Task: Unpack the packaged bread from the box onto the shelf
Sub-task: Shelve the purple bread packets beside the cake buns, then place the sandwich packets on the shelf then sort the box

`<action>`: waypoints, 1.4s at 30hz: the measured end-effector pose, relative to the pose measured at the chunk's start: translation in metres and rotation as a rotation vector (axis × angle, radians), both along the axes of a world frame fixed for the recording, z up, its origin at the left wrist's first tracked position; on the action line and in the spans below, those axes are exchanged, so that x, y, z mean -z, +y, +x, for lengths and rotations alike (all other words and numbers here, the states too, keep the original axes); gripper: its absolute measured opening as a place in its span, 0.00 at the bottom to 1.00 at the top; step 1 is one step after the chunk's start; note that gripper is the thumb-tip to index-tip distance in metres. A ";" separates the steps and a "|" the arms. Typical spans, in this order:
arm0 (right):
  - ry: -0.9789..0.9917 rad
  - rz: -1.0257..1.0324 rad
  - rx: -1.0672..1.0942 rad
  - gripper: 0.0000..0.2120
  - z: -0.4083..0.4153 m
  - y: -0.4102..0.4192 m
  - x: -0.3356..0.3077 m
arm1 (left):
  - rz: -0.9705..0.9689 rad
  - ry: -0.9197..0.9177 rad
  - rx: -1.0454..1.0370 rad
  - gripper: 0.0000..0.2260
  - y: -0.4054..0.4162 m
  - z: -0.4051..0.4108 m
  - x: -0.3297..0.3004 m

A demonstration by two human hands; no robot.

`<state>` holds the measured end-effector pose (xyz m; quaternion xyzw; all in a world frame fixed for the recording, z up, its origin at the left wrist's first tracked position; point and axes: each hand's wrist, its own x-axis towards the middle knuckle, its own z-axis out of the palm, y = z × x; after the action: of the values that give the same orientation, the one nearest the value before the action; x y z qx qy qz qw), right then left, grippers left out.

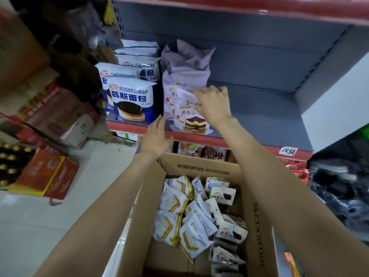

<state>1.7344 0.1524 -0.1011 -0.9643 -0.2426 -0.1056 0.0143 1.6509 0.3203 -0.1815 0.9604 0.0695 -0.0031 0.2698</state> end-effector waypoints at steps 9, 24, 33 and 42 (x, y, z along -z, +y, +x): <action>0.135 0.737 -0.102 0.36 0.008 -0.008 0.014 | -0.091 0.000 -0.055 0.32 -0.005 -0.004 0.010; 0.512 0.806 0.175 0.11 -0.137 -0.113 0.103 | -0.219 -0.353 -0.088 0.15 -0.068 -0.079 0.025; 0.818 0.406 0.274 0.11 -0.188 -0.141 0.258 | -0.026 0.419 0.219 0.19 -0.054 -0.106 0.192; 0.812 0.098 0.276 0.19 -0.213 -0.113 0.361 | -0.102 0.660 0.153 0.27 -0.060 -0.131 0.299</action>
<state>1.5213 0.0397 -0.4623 -0.9491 -0.0805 0.2703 0.1400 1.5198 0.2599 -0.4804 0.8954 0.0808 -0.3374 0.2792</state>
